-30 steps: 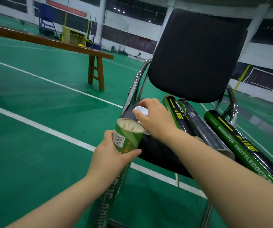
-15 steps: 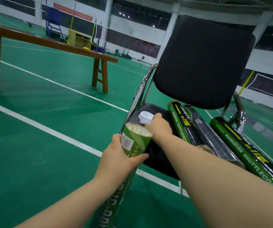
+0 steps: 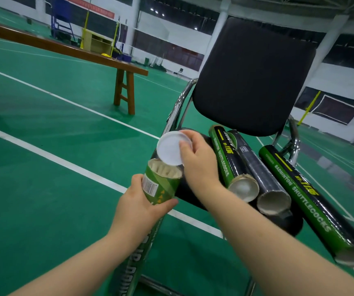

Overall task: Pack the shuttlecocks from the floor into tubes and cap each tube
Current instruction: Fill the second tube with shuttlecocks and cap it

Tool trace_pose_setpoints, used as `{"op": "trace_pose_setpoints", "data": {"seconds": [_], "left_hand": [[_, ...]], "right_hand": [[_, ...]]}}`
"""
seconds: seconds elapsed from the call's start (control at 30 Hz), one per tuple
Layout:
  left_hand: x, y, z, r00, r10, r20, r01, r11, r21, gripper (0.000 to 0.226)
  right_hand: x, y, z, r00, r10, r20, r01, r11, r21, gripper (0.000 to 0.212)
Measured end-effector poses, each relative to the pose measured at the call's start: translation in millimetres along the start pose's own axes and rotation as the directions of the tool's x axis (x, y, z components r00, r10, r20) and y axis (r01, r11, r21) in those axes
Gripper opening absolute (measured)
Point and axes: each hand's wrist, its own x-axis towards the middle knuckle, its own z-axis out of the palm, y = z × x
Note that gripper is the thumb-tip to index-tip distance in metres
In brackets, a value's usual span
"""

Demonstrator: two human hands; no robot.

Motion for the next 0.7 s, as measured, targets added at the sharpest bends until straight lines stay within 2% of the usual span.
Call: {"op": "trace_pose_setpoints", "data": {"seconds": [0.2, 0.43, 0.57, 0.7], "left_hand": [[-30.2, -12.1, -28.4, 1.0, 0.013, -0.015, -0.013, 1.0, 0.013, 0.057], [-68.6, -31.8, -68.0, 1.0, 0.015, 0.006, -0.015, 1.0, 0.011, 0.06], [-91.4, -42.4, -76.7, 1.0, 0.002, 0.021, -0.002, 1.0, -0.01, 0.062], [-112.2, -51.6, -77.9, 0.998, -0.023, 0.058, 0.024, 1.0, -0.017, 0.064]], "right_hand": [[-49.1, -15.2, 26.1, 0.992, 0.123, 0.009, -0.123, 0.978, 0.166, 0.01], [-91.8, -39.6, 51.3, 0.975, 0.207, 0.078, -0.213, 0.973, 0.091, 0.007], [-115.3, -46.4, 52.1, 0.938, 0.304, 0.167, -0.329, 0.933, 0.145, 0.014], [-136.0, -47.0, 47.6, 0.915, 0.348, 0.207, -0.38, 0.914, 0.145, 0.016]]}}
